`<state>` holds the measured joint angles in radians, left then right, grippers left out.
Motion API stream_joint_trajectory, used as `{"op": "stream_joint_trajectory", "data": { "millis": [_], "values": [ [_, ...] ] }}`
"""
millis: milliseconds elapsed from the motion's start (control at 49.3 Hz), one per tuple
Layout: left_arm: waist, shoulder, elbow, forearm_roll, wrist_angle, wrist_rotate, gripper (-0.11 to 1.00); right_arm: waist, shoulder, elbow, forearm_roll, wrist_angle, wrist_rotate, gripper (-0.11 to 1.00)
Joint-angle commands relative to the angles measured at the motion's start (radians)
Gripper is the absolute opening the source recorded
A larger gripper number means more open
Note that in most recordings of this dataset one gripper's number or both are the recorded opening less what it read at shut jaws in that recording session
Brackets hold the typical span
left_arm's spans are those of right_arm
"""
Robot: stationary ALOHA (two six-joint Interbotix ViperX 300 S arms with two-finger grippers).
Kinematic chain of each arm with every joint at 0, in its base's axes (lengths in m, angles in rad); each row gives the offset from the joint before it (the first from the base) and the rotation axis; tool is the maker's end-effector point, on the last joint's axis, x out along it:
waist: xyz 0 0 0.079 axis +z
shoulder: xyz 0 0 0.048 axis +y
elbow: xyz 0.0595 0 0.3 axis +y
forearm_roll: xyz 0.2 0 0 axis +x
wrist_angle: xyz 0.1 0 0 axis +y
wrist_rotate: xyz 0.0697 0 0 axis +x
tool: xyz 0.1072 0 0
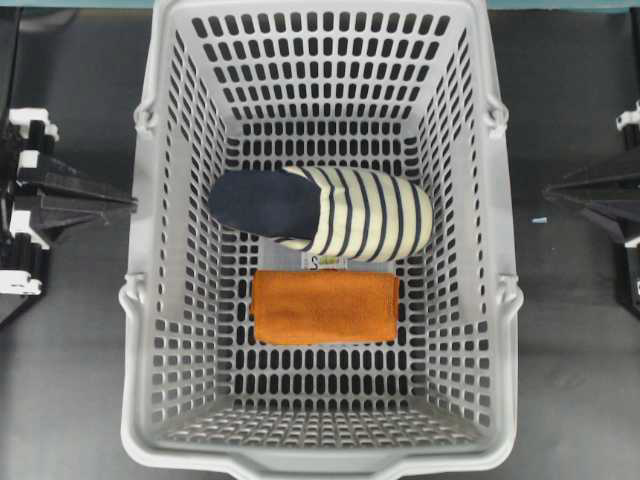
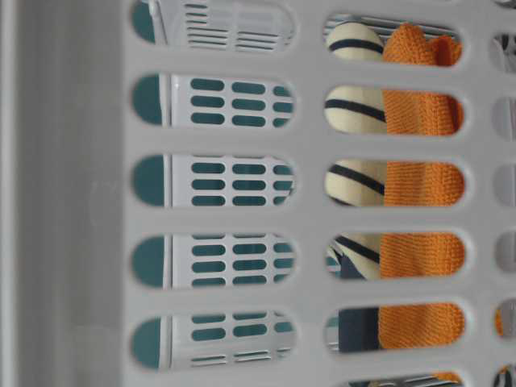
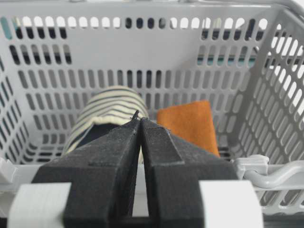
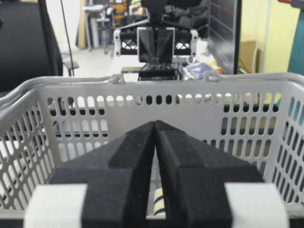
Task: Pick up the orange cloth from the shopping basket with the left arm.
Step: 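Move the left gripper into the basket above the orange cloth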
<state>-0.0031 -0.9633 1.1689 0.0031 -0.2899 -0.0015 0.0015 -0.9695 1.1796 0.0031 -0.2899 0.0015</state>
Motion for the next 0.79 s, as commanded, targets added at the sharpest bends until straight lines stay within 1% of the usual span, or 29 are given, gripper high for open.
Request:
{"op": "stream_joint_trajectory", "data": {
  "millis": [0,20,81,183,304,466,608,629,771],
  "values": [
    [-0.006,-0.023,-0.086,0.04,0.051,-0.028,0.06,0.005,0.012,-0.014,0.002,-0.009,0.008,0.0],
    [-0.006,-0.025,-0.103,0.04,0.074,-0.034,0.05,0.006,0.011,-0.012,0.006,-0.008,0.009,0.0],
    [-0.006,-0.02,-0.175,0.041,0.178,-0.04,0.0,0.005,0.009,-0.011,0.015,-0.008,0.012,0.0],
    [-0.012,0.009,-0.287,0.041,0.347,-0.049,0.0,0.005,0.009,-0.009,0.015,-0.005,0.023,0.0],
    [-0.035,0.097,-0.431,0.041,0.525,-0.049,0.0,0.005,0.012,-0.009,0.015,-0.003,0.029,0.0],
    [-0.058,0.285,-0.632,0.041,0.752,-0.054,0.0,0.005,0.012,-0.009,0.017,-0.003,0.031,0.0],
    [-0.067,0.477,-0.807,0.041,0.911,-0.052,0.0,0.005,0.009,-0.008,0.017,0.006,0.031,0.0],
    [-0.069,0.517,-0.844,0.04,0.942,-0.052,0.0,0.005,0.009,-0.008,0.017,0.008,0.031,0.0],
    [-0.089,0.701,-1.006,0.04,1.095,-0.052,0.0,0.005,0.003,-0.006,0.017,0.008,0.031,0.0]
  ]
}}
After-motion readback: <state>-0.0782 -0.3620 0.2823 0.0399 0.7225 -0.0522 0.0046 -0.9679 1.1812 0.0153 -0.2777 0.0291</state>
